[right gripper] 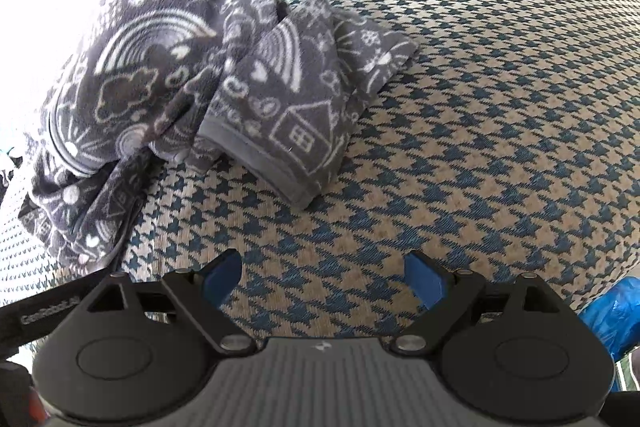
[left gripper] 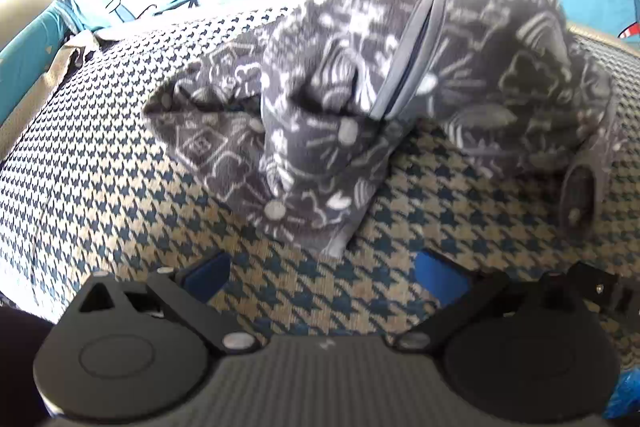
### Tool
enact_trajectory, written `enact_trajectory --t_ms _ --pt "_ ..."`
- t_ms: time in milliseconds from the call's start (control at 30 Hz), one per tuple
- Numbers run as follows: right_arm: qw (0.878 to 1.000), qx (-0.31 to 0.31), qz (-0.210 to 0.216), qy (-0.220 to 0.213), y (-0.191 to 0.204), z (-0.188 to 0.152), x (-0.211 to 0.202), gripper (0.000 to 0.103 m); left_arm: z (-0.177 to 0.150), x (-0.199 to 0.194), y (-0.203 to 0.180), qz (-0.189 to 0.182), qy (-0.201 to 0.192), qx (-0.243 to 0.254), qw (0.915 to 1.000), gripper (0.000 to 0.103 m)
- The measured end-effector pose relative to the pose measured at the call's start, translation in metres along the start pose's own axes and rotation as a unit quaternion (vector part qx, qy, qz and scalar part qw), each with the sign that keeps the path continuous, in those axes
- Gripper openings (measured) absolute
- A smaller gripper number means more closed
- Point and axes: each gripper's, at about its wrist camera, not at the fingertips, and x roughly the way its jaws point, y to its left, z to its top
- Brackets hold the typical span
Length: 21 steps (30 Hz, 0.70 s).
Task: Fold clothes
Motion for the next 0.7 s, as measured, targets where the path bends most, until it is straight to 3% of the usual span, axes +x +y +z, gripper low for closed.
enact_trajectory --t_ms 533,700 --pt "0.995 -0.004 0.066 -0.077 -0.018 0.044 -0.036 0.089 0.066 -0.024 0.016 -0.031 -0.075 0.011 0.9966 0.103" --pt "0.993 0.024 0.083 -0.086 -0.017 0.062 -0.025 0.089 0.091 -0.022 0.011 -0.042 -0.092 0.02 0.9947 0.103"
